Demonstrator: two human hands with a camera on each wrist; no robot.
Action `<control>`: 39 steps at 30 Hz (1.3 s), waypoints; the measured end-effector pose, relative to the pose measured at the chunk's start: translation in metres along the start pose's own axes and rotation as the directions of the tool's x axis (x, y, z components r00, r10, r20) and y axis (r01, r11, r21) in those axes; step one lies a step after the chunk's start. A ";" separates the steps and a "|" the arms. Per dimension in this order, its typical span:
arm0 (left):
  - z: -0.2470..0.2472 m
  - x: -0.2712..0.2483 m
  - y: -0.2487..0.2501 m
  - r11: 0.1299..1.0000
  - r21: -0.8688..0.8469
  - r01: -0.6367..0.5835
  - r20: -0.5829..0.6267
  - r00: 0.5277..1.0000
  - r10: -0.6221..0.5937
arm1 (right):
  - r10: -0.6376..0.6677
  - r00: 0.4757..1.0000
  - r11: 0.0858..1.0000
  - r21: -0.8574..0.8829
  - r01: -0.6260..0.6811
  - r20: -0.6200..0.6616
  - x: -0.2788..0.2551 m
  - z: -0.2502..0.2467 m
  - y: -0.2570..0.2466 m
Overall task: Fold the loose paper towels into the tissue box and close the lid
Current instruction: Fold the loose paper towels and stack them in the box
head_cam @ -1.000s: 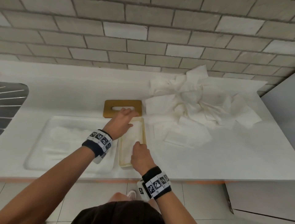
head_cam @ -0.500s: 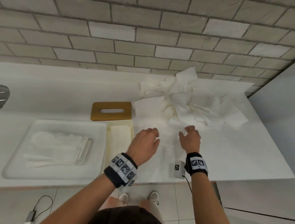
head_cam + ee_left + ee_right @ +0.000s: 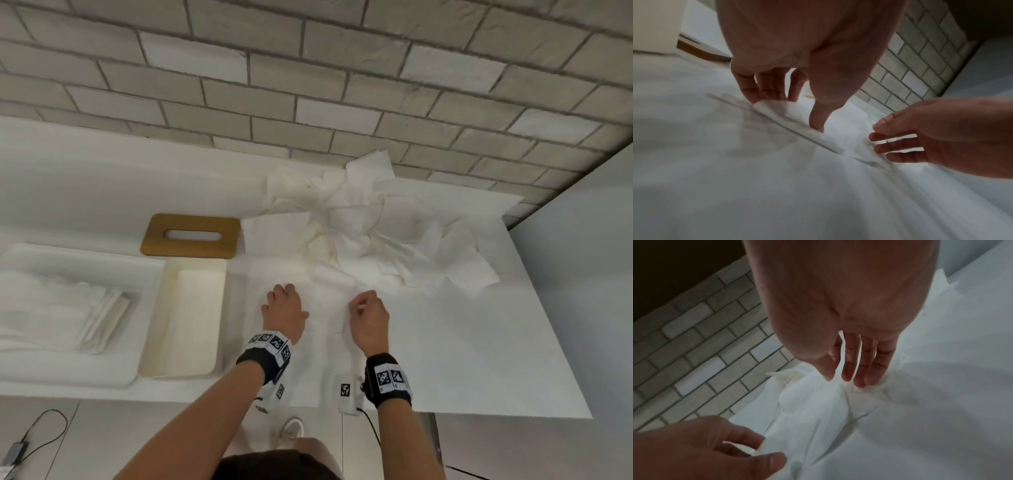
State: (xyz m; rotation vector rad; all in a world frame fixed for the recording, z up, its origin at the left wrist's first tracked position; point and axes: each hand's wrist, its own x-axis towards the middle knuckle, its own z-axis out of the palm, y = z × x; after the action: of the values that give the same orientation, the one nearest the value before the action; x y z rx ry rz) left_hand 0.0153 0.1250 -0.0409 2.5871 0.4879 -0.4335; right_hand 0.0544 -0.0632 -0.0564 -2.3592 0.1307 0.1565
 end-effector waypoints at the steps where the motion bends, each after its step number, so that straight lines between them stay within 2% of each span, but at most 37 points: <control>1: 0.002 0.001 -0.001 0.999 -0.046 -0.008 0.003 1.000 0.008 | -0.007 1.000 1.000 0.027 0.007 -0.016 0.001 -0.002 -0.002; 5: 0.001 -0.002 -0.006 0.992 -0.100 -0.073 -0.102 0.993 0.063 | 0.032 0.999 0.982 0.184 -0.028 -0.019 0.016 0.001 -0.017; 7: 0.000 -0.006 -0.008 0.974 -0.187 -0.125 -0.183 0.979 0.091 | 0.061 0.998 0.961 0.268 -0.063 0.014 0.023 0.002 -0.025; 11: -0.020 -0.019 -0.011 0.855 -0.479 -0.200 -0.304 0.951 0.052 | -0.124 0.992 0.916 0.381 0.127 -0.032 0.029 -0.020 -0.049; 14: -0.041 -0.026 -0.009 0.732 -0.644 -0.221 -0.359 0.933 -0.034 | -0.279 0.958 0.849 0.450 0.277 -0.064 0.025 -0.061 -0.072; 16: -0.057 -0.027 -0.004 0.662 -0.712 -0.233 -0.374 0.924 -0.077 | -0.370 0.929 0.787 0.525 0.324 -0.017 0.017 -0.094 -0.091; 19: -0.078 -0.030 0.007 0.579 -0.778 -0.245 -0.346 0.936 -0.070 | -0.481 0.872 0.694 0.645 0.320 0.086 -0.003 -0.138 -0.115; 22: -0.099 -0.042 0.025 0.496 -0.828 -0.261 -0.288 0.957 0.023 | -0.567 0.806 0.624 0.726 0.289 0.167 -0.022 -0.158 -0.127; 26: -0.117 -0.055 0.039 0.409 -0.886 -0.219 -0.190 0.976 0.110 | -0.588 0.737 0.709 0.650 0.272 0.333 -0.031 -0.143 -0.121; 29: -0.129 -0.060 0.039 0.391 -0.902 -0.185 -0.155 0.982 0.107 | -0.574 0.732 0.780 0.519 0.350 0.368 -0.035 -0.129 -0.118; 35: -0.152 -0.075 0.020 0.361 -0.927 -0.096 -0.078 0.995 0.064 | -0.591 0.734 0.782 0.461 0.419 0.335 -0.049 -0.120 -0.135; 37: -0.160 -0.082 0.012 0.330 -0.939 -0.096 -0.063 0.992 0.110 | -0.602 0.732 0.775 0.454 0.439 0.320 -0.055 -0.113 -0.145; 39: -0.169 -0.089 0.001 0.341 -0.922 -0.180 -0.129 0.977 0.167 | -0.615 0.734 0.765 0.447 0.464 0.289 -0.064 -0.103 -0.155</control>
State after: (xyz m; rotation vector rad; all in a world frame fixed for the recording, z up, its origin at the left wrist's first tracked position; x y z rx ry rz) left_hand -0.0274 0.1849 0.1354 1.4469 0.2986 0.0029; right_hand 0.0205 -0.0224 0.1337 -1.8571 -0.7042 0.3186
